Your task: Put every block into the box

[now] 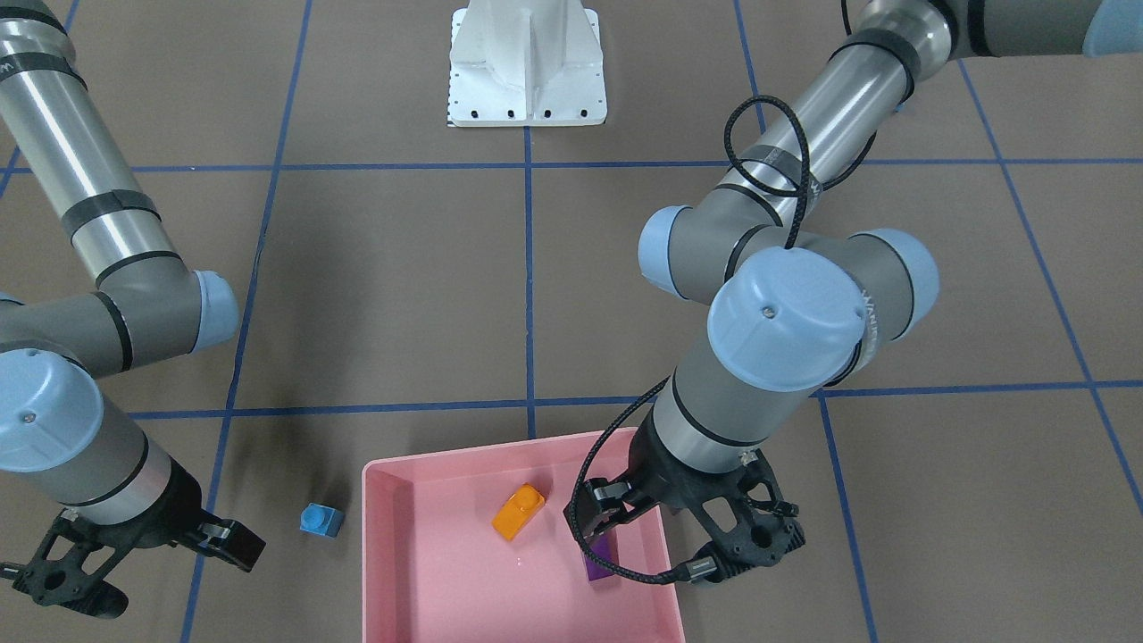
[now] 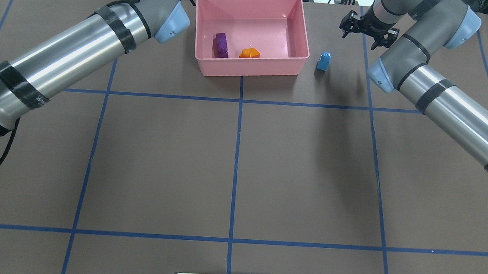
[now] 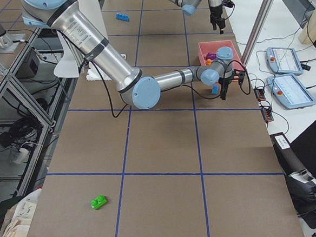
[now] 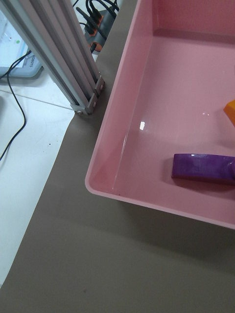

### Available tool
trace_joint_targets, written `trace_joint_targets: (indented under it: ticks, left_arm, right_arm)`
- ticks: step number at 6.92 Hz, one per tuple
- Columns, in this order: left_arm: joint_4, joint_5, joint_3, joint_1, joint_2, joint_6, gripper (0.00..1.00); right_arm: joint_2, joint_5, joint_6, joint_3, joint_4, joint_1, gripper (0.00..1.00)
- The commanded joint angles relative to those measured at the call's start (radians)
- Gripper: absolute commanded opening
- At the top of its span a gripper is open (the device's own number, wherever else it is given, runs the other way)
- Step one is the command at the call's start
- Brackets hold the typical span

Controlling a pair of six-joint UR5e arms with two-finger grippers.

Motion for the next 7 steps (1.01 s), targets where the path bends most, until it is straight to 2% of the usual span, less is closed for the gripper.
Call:
trace_joint_targets:
  ticks: [1,2,3,5,7]
  left_arm:
    - [0.051,-0.115,-0.200,-0.071,0.133,0.013,1.00]
    - [0.053,-0.158,-0.284,-0.103,0.212,0.031,1.00]
    - [0.053,-0.181,-0.300,-0.134,0.225,0.033,1.00]
    - [0.053,-0.189,-0.394,-0.154,0.332,0.076,1.00]
    - [0.055,-0.189,-0.398,-0.151,0.338,0.076,1.00]
  right_arm:
    - [0.032,-0.005,0.043,-0.022,0.001,-0.044,1.00]
    - [0.050,-0.039,0.055,-0.042,0.003,-0.065,1.00]
    - [0.055,-0.039,0.057,-0.043,0.007,-0.074,1.00]
    - [0.083,-0.050,0.094,-0.078,0.017,-0.093,1.00]
    - [0.080,-0.050,0.097,-0.108,0.058,-0.105,0.97]
